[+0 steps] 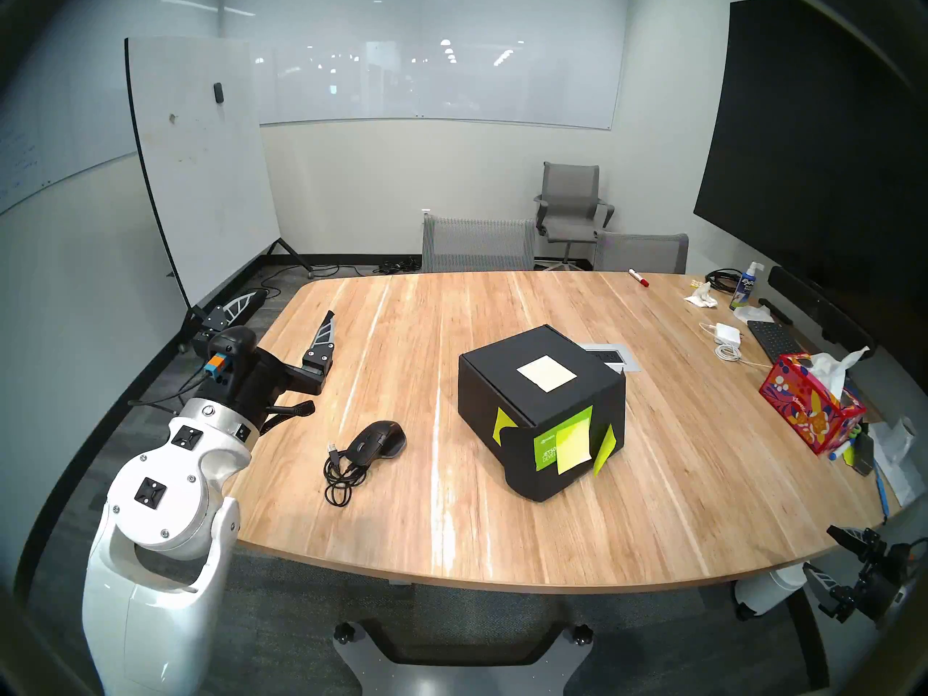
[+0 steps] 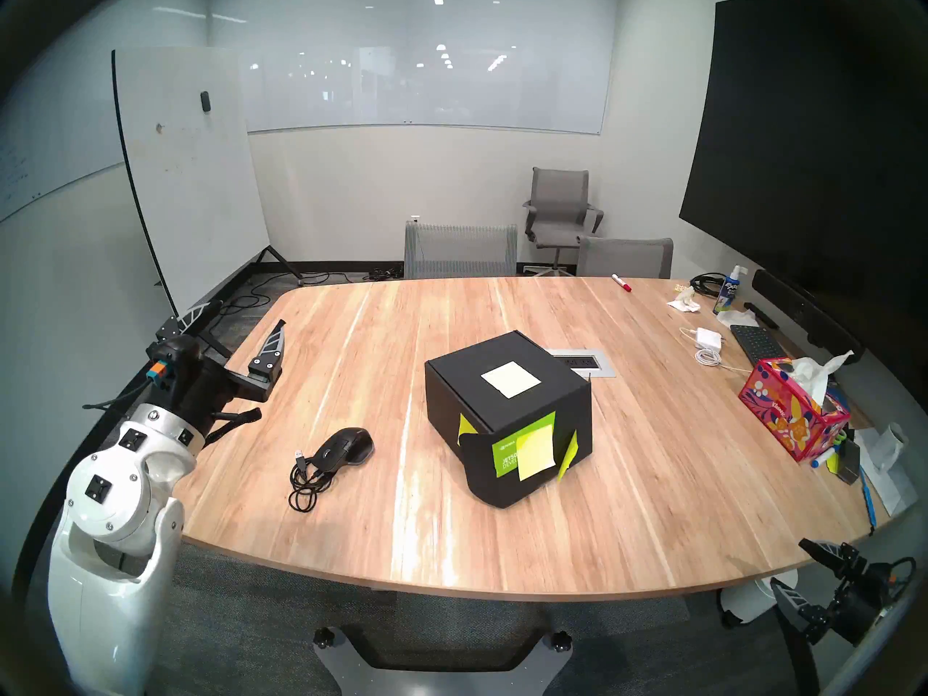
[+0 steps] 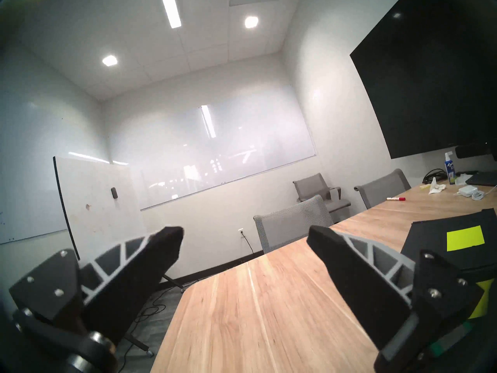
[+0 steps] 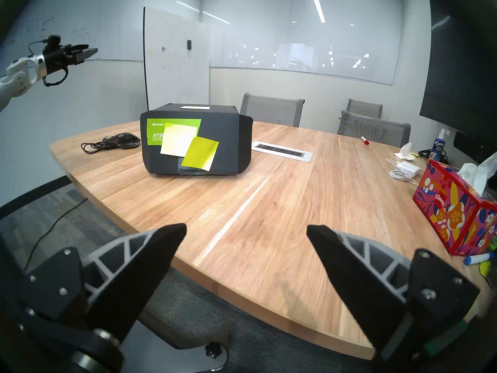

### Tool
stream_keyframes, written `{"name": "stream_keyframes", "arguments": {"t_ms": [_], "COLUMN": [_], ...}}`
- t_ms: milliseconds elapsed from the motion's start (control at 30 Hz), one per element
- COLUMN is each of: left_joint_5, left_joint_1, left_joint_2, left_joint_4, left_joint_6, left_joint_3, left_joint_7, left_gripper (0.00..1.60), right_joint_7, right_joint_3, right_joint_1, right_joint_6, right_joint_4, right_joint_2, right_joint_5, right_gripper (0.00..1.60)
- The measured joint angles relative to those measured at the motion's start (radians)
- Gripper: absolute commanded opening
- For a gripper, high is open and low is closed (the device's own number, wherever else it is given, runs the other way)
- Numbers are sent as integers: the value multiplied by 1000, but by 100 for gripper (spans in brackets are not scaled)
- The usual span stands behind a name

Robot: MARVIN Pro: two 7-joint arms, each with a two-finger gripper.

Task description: Open the box and place the mouse inside

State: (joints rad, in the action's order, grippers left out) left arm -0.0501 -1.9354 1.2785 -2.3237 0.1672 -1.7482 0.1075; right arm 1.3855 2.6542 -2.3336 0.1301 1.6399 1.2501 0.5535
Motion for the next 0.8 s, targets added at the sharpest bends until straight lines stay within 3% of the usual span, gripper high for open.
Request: {"name": "stream_keyframes", "arguments": {"t_ms": [233, 800], "left_joint_5": [-8, -18], "left_joint_1": [13, 22], "left_joint_2": [1, 1], "left_joint_4": [0, 18], "left_joint_6": [67, 121], "left_joint_3": [0, -1], "left_joint_7": [0, -10], "left_gripper": [160, 160], "right_joint_7": [2, 7], "right_joint_3": [1, 5], "right_joint_1": [2, 8], "right_joint_6": [-1, -4], "right_joint_4": [0, 0], "right_joint_2": [1, 4], "right_joint_5": [-2, -8], "right_gripper": [160, 160]}}
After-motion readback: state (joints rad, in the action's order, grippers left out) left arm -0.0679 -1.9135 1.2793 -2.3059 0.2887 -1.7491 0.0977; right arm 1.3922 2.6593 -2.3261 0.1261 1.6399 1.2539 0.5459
